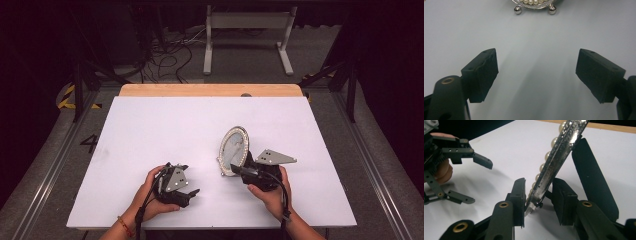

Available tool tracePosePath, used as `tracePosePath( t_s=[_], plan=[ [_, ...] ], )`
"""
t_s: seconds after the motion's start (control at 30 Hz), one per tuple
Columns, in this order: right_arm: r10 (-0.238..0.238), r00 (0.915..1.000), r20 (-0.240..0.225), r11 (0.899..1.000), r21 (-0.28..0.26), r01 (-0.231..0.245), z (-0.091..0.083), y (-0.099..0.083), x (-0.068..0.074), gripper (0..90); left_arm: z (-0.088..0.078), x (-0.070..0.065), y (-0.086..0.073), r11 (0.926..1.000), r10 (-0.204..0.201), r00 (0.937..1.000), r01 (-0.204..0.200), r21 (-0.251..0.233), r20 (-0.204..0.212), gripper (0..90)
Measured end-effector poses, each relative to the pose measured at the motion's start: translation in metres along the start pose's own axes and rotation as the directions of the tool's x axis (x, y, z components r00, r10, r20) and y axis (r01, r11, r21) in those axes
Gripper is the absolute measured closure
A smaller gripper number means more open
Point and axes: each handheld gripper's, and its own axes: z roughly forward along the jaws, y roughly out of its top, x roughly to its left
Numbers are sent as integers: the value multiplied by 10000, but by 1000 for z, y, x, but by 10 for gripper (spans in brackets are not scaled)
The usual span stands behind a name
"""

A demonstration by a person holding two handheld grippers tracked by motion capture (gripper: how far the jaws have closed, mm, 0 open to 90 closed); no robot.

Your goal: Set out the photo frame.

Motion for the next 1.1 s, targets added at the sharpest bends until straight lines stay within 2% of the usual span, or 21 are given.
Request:
tracePosePath(
  t_s=[0.07, 0.17, 0.27, 0.33, 0.43, 0.5, 0.67, 0.73, 0.77, 0.83, 0.9, 1.0, 1.1],
  plan=[
    [-44, 9999, -94, 10000, 37, 45, -1, 0, -1, 650, 0, 3, 3, 9999, -97, 9999, 98, -117, 29, 189],
    [-2, 9987, -503, 10000, 64, 5, -2, 0, -7, 650, 0, 8, 8, 9996, -179, 9998, 179, -233, 12, 187],
    [-57, 9970, -778, 9998, 167, 71, -4, 1, -11, 652, 1, 16, 15, 9980, -502, 9986, 508, -364, 170, 188],
    [-41, 9953, -971, 9997, 249, 66, -5, 1, -14, 655, 1, 19, 20, 9981, -458, 9987, 466, -400, 209, 186],
    [-63, 9925, -1221, 9992, 378, 110, -7, 2, -17, 657, 5, 23, 29, 9964, -609, 9975, 629, -562, 360, 181],
    [-90, 9914, -1305, 9987, 490, 156, -9, 2, -18, 659, 10, 26, 34, 9968, -520, 9979, 541, -580, 378, 178],
    [-129, 9914, -1304, 9988, 448, 189, -12, 2, -18, 651, 23, 28, 43, 9971, -527, 9973, 553, -522, 509, 174],
    [-173, 9938, -1100, 9994, 284, 206, -13, 3, -17, 574, 24, 27, 42, 9972, -462, 9977, 490, -561, 505, 171],
    [-125, 9957, -923, 9996, 236, 148, -13, 4, -16, 570, 23, 26, 41, 9970, -477, 9975, 507, -581, 521, 169],
    [-130, 9958, -909, 9998, 169, 146, -12, 4, -16, 610, 23, 25, 38, 9959, -530, 9972, 567, -706, 534, 168],
    [-168, 9952, -962, 9998, 109, 179, -12, 3, -16, 649, 24, 25, 35, 9967, -526, 9973, 556, -594, 504, 168],
    [-225, 9956, -913, 9997, 62, 232, -11, 3, -15, 656, 22, 25, 33, 9969, -509, 9978, 533, -578, 430, 168],
    [4, 9933, -1158, 10000, 32, -1, -10, 3, -19, 684, 21, 25, 32, 9965, -513, 9978, 539, -644, 414, 170]
  ],
)
